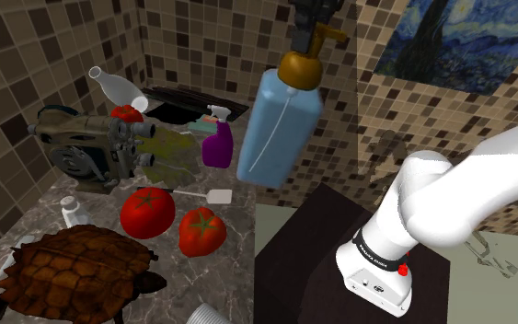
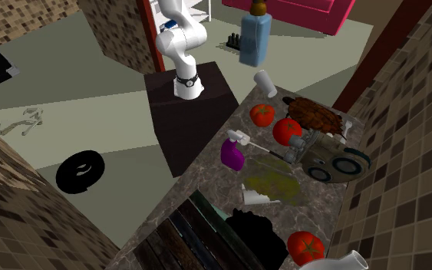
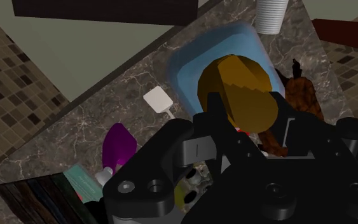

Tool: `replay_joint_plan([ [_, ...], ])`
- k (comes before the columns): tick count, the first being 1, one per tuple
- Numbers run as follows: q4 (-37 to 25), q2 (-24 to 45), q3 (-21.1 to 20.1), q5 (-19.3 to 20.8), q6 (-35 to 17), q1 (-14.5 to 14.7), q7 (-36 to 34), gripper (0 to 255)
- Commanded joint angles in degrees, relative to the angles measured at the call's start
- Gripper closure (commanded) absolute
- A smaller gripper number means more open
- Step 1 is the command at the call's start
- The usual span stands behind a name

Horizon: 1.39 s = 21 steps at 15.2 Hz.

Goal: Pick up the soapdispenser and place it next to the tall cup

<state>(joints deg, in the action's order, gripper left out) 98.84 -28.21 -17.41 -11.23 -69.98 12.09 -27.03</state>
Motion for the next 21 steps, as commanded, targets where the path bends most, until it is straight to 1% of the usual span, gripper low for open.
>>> replay_joint_plan([
  [1, 2.59, -1.06, -0.04, -0.20, -1.60, 0.12, 0.21, 255],
  [10, 12.84, -4.74, -0.20, -0.92, -8.18, 0.59, 1.33, 255],
  [21, 23.82, -7.91, -0.87, -1.89, -16.01, 1.17, 2.36, 255],
])
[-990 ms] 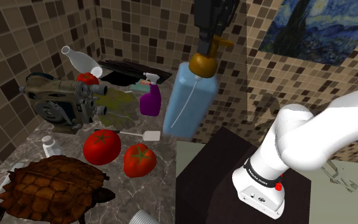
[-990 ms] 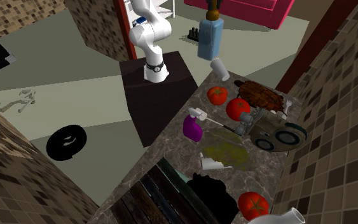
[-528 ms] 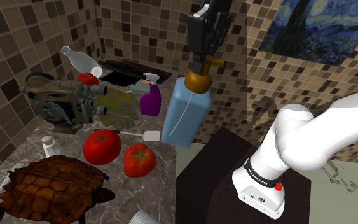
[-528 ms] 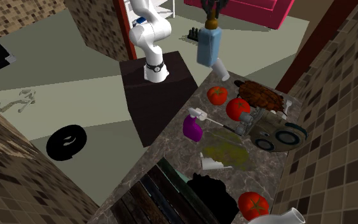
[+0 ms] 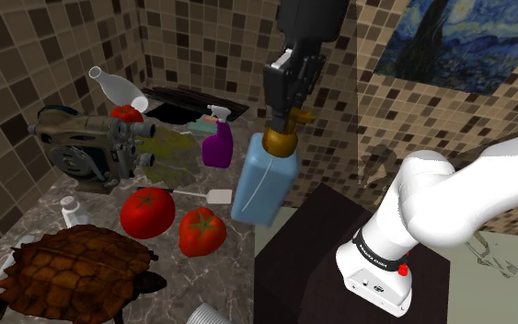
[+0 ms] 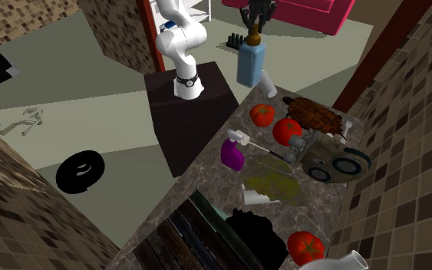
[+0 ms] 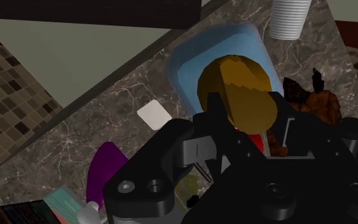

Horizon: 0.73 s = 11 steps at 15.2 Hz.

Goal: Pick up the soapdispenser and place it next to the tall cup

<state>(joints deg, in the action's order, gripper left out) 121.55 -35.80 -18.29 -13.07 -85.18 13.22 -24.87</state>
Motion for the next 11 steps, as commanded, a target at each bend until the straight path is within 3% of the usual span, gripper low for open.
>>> replay_joint_plan([
  [1, 2.04, -0.55, -0.08, -0.16, -1.53, 0.09, 0.28, 255],
  [11, 10.76, -2.09, -1.09, -1.20, -8.72, 0.61, 1.01, 255],
])
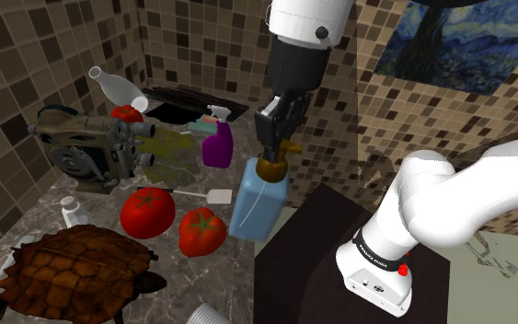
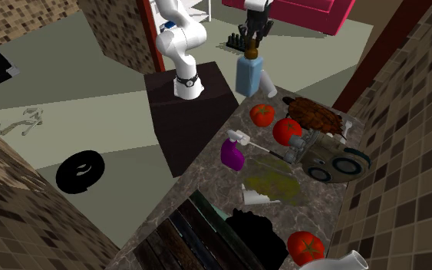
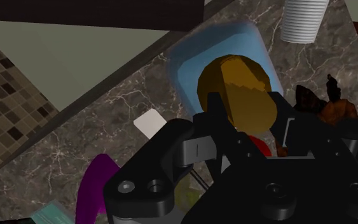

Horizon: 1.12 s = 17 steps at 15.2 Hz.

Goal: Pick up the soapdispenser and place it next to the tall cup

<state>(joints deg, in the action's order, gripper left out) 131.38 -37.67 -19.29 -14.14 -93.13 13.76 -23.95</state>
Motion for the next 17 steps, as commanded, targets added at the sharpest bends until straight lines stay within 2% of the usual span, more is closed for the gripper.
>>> replay_joint_plan([
  [1, 1.75, -0.30, -0.21, -0.24, -1.50, 0.12, 0.15, 255],
  [17, 13.56, 0.18, -2.58, -2.27, -13.80, 0.88, 1.05, 255],
])
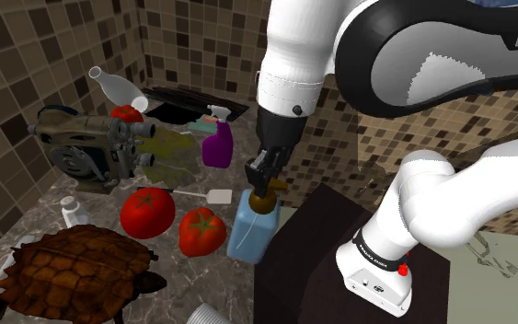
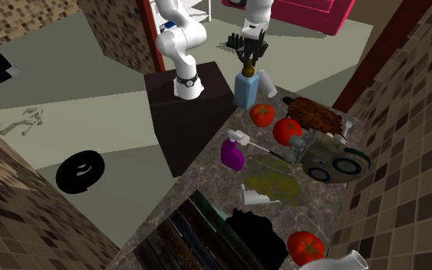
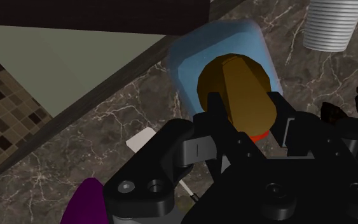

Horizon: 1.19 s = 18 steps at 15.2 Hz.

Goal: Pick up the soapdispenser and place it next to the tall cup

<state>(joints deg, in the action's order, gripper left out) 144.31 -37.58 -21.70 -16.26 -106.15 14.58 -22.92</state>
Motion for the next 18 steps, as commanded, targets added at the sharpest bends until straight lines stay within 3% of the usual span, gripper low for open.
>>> replay_joint_plan([
  [1, 1.28, 0.25, -0.35, -0.29, -1.60, 0.10, 0.07, 255],
  [4, 3.29, 0.88, -0.93, -0.73, -4.23, 0.21, 0.22, 255],
  [11, 3.29, 0.88, -0.93, -0.73, -4.23, 0.21, 0.22, 255],
  [12, 3.29, 0.88, -0.93, -0.73, -4.23, 0.21, 0.22, 0],
  [17, 3.28, 0.89, -0.93, -0.73, -4.24, 0.21, 0.22, 0],
  [18, 1.67, 0.45, -0.44, -0.33, -2.17, 0.06, 0.16, 0],
])
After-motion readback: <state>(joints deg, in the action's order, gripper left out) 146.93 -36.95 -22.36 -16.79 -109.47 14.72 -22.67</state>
